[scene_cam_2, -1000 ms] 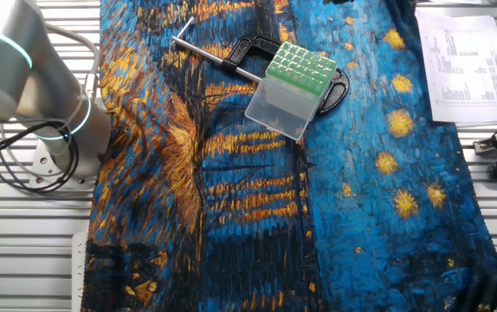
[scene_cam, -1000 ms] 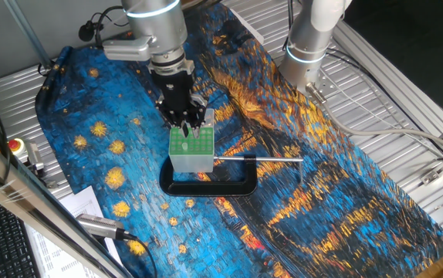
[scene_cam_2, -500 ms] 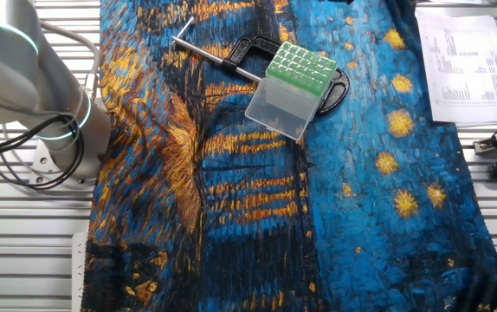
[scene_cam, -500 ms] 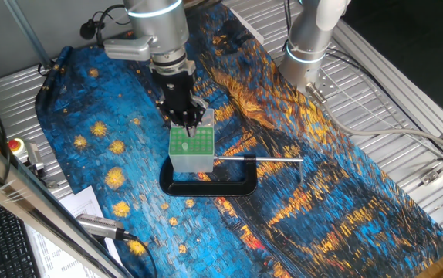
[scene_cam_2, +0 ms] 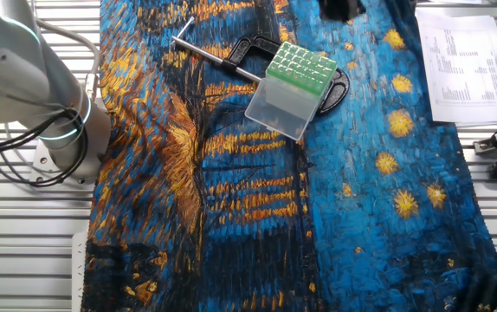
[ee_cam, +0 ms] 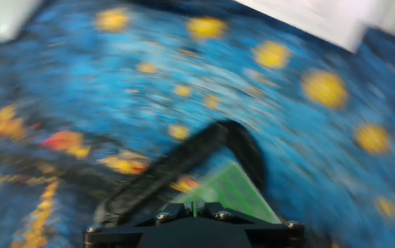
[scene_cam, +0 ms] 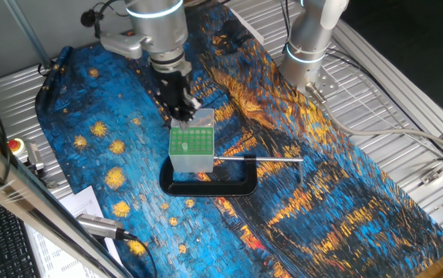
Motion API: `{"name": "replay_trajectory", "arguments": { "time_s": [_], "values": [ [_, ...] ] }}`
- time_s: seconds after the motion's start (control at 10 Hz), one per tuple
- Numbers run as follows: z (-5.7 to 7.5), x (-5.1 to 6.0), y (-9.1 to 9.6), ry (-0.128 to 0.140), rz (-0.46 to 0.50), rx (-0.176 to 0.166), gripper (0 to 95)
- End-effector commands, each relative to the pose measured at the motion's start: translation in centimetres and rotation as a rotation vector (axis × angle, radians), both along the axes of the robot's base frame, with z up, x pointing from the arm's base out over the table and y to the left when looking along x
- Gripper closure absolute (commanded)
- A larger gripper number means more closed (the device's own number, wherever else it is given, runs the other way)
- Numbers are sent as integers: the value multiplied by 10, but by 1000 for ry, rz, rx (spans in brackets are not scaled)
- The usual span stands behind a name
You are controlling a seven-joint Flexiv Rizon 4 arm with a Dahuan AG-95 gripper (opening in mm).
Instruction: Insert a large pipette tip into the holder for large pipette tips
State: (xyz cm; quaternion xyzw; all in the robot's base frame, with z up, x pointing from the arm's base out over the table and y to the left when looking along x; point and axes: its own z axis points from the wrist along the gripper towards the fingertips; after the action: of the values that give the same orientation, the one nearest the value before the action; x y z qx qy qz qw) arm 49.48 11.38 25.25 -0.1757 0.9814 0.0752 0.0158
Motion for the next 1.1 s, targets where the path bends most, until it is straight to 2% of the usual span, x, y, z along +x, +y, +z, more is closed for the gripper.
{"name": "replay_trajectory", "arguments": {
  "time_s": [0.1, 0.3, 0.4, 0.5, 0.6, 0.8, 1.1],
  "values": [
    [-25, 3, -78, 151, -351, -179, 760],
    [-33, -2, -98, 158, -341, -176, 760],
    [-37, -6, -108, 153, -315, -159, 760],
    [-37, -6, -108, 155, -311, -145, 760],
    [-37, -6, -108, 158, -320, -151, 760],
    [-37, -6, -108, 164, -417, -151, 760],
    [-36, -6, -102, 167, -450, -146, 760]
  ]
}}
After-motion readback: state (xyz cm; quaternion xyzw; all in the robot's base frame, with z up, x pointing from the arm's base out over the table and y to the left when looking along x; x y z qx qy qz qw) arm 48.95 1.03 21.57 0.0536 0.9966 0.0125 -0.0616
